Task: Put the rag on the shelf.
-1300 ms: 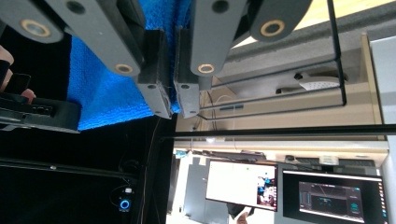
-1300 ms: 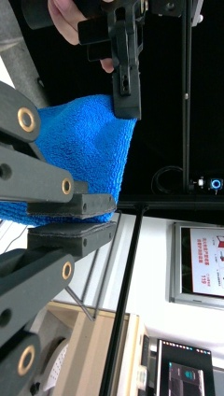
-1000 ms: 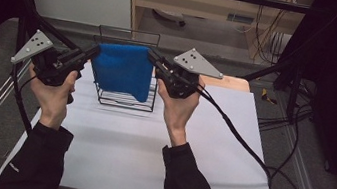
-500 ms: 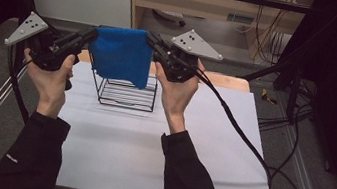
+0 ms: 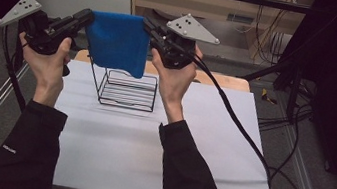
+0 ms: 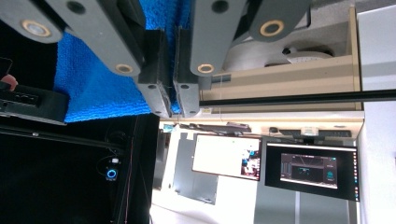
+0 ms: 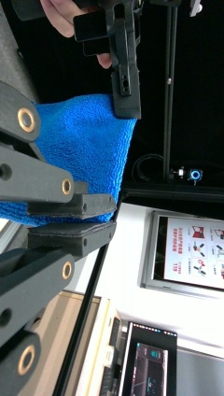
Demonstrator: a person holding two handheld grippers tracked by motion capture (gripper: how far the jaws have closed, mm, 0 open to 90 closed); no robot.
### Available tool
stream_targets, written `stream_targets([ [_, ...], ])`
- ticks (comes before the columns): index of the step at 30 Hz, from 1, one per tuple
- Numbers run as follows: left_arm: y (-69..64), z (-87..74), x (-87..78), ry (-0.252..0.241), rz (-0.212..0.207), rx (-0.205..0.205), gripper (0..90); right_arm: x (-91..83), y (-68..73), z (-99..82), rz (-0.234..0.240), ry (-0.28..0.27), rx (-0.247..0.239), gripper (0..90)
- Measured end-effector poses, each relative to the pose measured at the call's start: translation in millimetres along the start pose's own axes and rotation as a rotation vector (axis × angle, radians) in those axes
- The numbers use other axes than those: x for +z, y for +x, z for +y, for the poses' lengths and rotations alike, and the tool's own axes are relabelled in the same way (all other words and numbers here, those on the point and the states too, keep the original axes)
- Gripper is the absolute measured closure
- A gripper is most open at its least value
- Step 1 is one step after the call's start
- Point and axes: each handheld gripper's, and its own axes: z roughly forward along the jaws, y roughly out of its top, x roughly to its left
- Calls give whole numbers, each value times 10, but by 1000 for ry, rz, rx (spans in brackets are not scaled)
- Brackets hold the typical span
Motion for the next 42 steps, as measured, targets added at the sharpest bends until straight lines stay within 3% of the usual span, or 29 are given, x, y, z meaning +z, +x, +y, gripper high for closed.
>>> stream_targets([
  [16, 122, 150, 175, -14, 11, -11, 851, 199, -139, 154, -13, 1, 0, 857],
  [25, 204, 232, 296, -7, 51, -5, 851, 372, -192, 260, -28, 3, -10, 857],
  [34, 333, 193, 445, 2, 57, -38, 851, 503, -245, 284, -49, 27, -34, 856],
  [42, 384, 165, 565, 12, 66, -23, 851, 617, -346, 249, -75, 58, -37, 856],
])
